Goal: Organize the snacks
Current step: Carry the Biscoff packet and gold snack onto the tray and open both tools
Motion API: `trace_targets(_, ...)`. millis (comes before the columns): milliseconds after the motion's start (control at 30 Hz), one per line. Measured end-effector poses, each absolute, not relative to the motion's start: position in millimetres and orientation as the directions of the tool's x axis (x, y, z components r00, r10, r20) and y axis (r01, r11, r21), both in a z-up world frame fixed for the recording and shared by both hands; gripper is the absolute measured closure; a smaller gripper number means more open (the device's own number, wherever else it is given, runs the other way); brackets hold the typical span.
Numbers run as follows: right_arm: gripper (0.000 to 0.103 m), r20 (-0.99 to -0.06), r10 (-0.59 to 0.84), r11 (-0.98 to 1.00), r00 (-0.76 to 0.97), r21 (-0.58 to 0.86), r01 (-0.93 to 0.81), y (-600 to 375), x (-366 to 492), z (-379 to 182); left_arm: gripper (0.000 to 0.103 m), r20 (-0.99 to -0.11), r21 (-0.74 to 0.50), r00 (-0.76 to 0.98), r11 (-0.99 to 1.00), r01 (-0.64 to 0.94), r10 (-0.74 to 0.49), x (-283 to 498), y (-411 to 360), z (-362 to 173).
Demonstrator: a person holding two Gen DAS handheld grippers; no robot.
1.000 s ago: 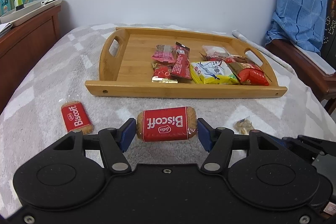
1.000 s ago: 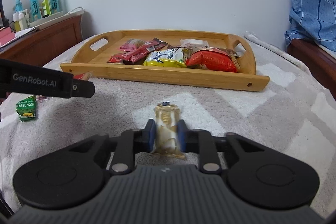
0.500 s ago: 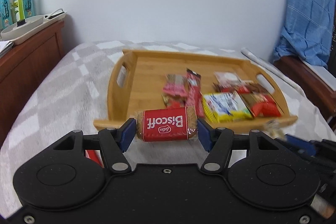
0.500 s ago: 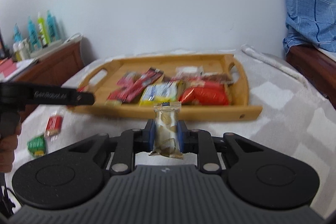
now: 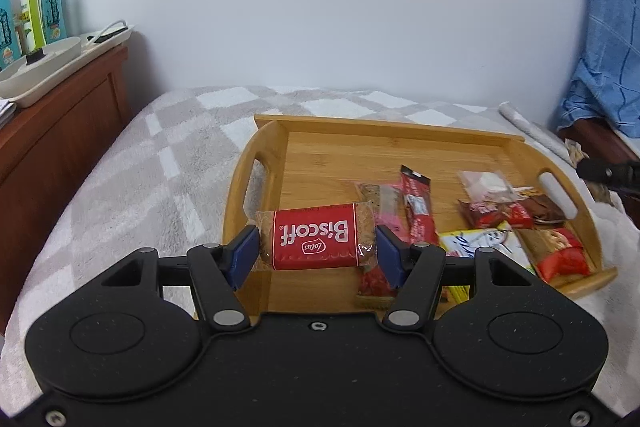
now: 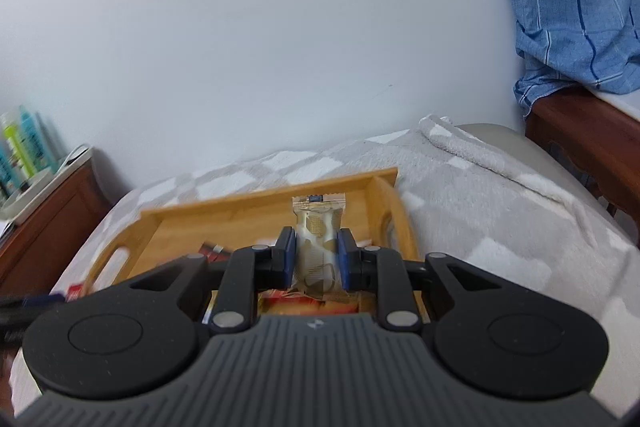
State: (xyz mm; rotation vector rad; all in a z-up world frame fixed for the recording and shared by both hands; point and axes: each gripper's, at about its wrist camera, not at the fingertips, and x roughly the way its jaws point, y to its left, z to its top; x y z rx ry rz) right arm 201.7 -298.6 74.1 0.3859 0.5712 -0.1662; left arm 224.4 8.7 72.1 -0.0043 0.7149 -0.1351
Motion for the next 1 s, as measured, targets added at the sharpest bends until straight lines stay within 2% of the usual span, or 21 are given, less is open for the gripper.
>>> trace_targets(400, 0.077, -0.615, -0.026, 0.922, 0.788, 0.29, 0.257, -320.9, 275.2, 33.7, 0.043, -0.687, -0.018, 0.719, 0.992, 0.127, -0.105, 258.1, -4.0, 43.1)
trace_targets(1000, 0.076, -0.649, -0.041, 0.935, 0.76, 0.243, 0.258, -325.8, 292.3, 13.1, 0.043, -0.709, -0.011, 0.697, 0.989, 0.147, -0.111, 264.0, -11.2, 33.5)
